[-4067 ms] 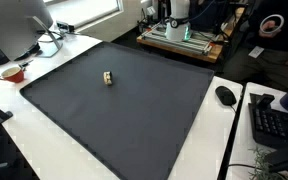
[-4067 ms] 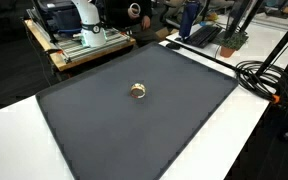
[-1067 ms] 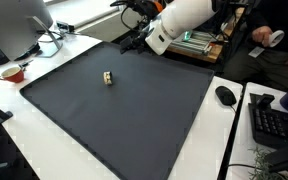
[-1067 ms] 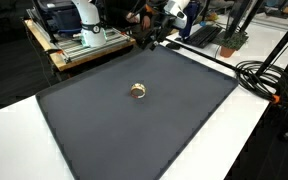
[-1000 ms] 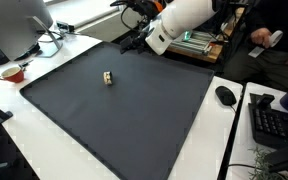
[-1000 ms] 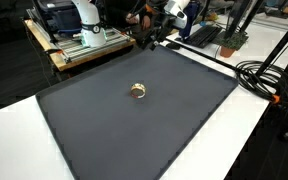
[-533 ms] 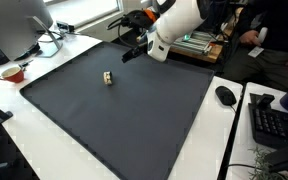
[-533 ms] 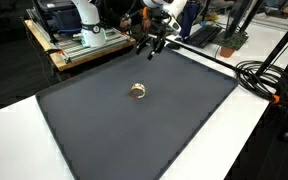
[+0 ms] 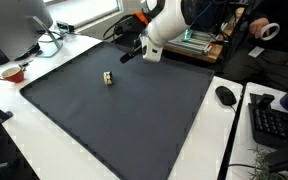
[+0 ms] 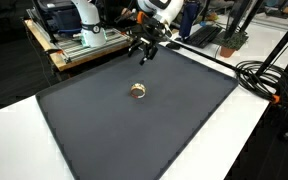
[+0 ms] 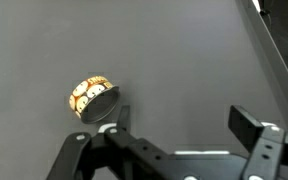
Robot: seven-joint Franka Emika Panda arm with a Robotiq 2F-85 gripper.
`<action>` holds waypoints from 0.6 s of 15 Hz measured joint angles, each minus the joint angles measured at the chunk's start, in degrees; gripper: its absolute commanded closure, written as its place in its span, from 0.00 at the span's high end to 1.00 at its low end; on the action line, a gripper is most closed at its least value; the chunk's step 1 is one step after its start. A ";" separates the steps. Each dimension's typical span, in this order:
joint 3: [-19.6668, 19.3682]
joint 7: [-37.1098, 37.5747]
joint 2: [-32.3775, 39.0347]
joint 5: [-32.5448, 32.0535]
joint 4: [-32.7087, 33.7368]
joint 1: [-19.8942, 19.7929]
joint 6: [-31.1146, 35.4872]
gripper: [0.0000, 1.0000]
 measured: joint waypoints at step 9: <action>-0.46 -15.95 4.16 -4.10 0.86 -1.03 8.29 1.00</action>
